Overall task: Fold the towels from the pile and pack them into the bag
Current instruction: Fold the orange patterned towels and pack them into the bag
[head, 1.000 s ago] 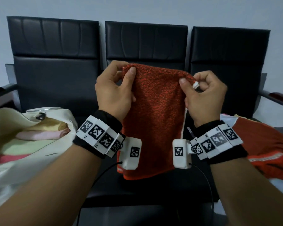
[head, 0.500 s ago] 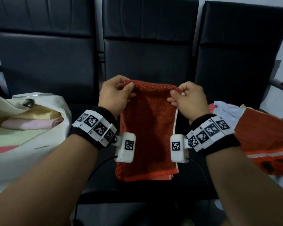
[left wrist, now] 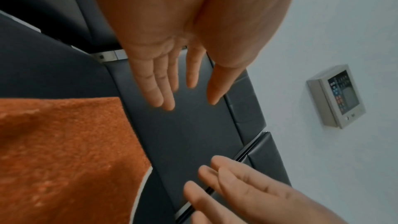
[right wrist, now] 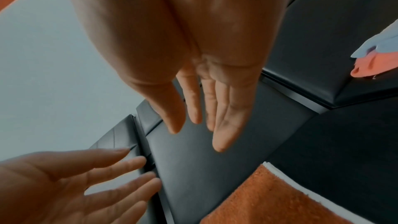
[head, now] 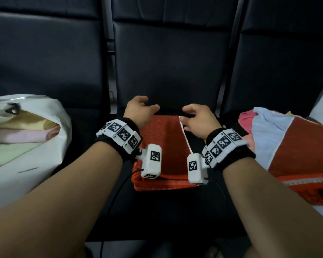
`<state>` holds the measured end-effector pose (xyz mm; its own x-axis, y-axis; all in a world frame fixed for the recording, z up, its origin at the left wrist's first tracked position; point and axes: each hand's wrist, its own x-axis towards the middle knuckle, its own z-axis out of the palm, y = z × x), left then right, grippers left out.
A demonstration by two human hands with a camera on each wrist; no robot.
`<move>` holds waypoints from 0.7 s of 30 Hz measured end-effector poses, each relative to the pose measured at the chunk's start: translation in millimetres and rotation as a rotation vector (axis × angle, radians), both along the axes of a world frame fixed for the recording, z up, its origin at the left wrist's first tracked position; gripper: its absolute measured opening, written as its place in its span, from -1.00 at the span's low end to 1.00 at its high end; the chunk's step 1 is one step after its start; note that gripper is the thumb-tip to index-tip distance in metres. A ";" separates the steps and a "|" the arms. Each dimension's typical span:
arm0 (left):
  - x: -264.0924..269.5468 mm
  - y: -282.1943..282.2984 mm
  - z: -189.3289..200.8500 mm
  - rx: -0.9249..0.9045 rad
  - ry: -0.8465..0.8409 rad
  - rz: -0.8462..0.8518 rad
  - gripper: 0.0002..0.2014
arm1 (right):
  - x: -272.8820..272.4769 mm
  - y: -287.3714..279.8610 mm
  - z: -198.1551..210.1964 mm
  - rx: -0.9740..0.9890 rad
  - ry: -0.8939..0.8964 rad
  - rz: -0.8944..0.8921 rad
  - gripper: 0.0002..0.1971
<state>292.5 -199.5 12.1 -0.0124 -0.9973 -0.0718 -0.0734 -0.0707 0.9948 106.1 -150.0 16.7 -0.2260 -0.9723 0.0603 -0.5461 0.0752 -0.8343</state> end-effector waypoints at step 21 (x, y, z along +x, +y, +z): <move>22.3 92.7 -38.7 0.196 -0.752 -0.202 -0.82 | 68.3 84.8 -41.4 0.335 0.668 0.409 -0.57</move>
